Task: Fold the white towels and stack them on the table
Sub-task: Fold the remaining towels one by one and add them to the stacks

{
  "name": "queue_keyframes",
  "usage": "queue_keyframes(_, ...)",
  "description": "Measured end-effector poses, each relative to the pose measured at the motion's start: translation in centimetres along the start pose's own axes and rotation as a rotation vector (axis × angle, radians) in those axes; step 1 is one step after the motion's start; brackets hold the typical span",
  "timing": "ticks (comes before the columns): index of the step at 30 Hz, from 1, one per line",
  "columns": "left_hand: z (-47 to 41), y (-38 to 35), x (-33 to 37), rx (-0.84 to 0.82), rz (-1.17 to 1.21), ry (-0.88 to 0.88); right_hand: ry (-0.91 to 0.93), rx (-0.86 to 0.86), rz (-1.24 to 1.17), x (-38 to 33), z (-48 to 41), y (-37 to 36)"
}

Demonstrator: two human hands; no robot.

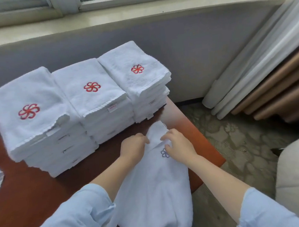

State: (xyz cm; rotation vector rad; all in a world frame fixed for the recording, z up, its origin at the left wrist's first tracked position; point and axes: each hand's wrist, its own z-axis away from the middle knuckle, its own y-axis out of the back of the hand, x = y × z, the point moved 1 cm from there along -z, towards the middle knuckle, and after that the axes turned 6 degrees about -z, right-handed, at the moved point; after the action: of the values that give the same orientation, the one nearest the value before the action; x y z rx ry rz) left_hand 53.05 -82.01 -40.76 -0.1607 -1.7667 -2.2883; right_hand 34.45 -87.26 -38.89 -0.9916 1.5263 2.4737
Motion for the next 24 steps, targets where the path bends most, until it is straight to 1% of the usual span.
queue_keyframes(2,-0.2,-0.6,0.0,-0.051,-0.032,-0.024,-0.031,-0.180,0.080,0.5,-0.2,-1.2)
queue_keyframes(4,-0.3,-0.8,-0.3,-0.067,-0.039,-0.050,-0.041,-0.285,0.159,0.7,-0.2,-2.0)
queue_keyframes(7,0.2,-1.1,-0.8,-0.110,-0.020,-0.074,-0.042,-0.306,0.221,0.5,-0.1,-2.5)
queue_keyframes(10,1.6,-1.2,-1.8,-0.167,0.106,-0.066,-0.028,-0.311,0.209,-0.1,0.1,-2.2)
queue_keyframes(13,3.6,-0.8,-2.6,-0.097,0.280,-0.004,0.011,-0.239,0.147,-1.2,0.5,-1.7)
queue_keyframes(16,6.4,-0.1,-3.4,0.013,0.360,0.081,0.115,-0.189,0.102,-3.0,1.1,-1.7)
queue_keyframes(20,11.4,0.5,-4.2,0.132,0.465,0.273,0.293,-0.220,0.063,-6.2,2.0,-2.8)
queue_keyframes(24,17.6,0.4,-4.1,0.238,0.492,0.475,0.482,-0.285,0.072,-9.4,3.6,-4.5)
